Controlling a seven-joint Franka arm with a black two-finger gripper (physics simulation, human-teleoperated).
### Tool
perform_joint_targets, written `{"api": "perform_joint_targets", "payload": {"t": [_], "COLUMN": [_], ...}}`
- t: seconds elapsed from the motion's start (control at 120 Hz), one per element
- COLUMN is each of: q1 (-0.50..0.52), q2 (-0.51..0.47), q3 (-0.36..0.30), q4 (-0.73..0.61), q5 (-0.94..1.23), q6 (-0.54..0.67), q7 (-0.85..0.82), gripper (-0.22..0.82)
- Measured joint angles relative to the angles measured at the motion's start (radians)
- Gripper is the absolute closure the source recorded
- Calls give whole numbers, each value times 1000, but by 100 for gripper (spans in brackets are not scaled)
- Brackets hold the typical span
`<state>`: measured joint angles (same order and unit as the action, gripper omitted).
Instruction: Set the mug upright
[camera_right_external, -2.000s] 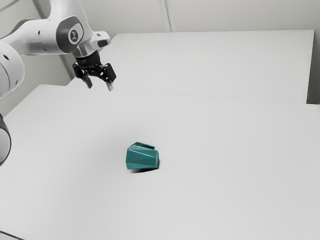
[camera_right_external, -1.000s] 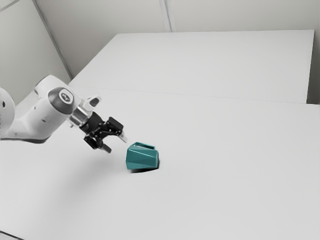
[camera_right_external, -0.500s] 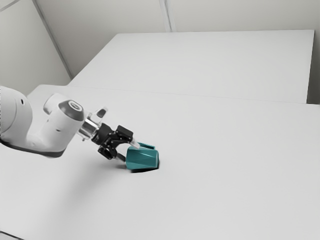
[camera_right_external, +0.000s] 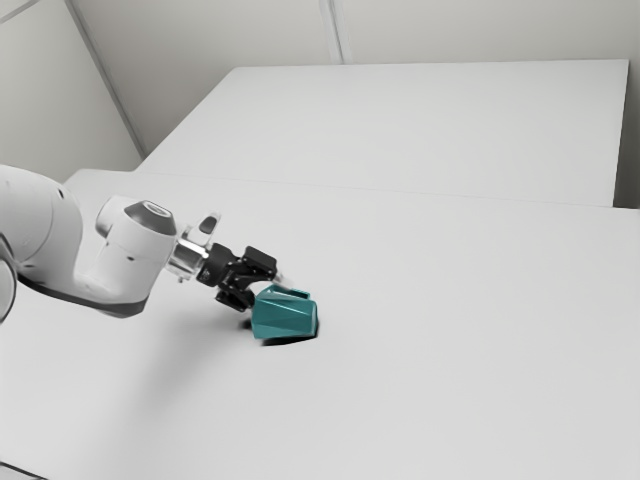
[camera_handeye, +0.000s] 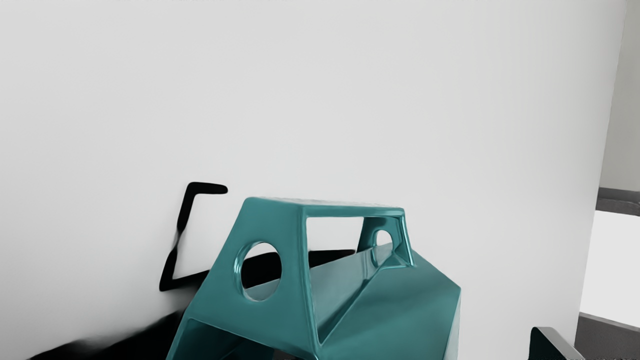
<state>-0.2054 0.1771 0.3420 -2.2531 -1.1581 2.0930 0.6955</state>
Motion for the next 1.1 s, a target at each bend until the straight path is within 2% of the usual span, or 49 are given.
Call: {"api": "perform_joint_targets", "payload": {"t": [0.1, 0.242, 0.367, 0.625, 1.1], "q1": [0, -7, -15, -30, -32], "q2": [8, 12, 11, 2, -75], "q3": [-3, -4, -5, -6, -45], "q4": [-1, -2, -1, 2, 19], "q5": [-30, -53, -62, -68, -32], "q6": [-7, -12, -13, -11, -4], "q7": [26, 55, 74, 103, 126], "gripper": [27, 53, 62, 72, 76]}}
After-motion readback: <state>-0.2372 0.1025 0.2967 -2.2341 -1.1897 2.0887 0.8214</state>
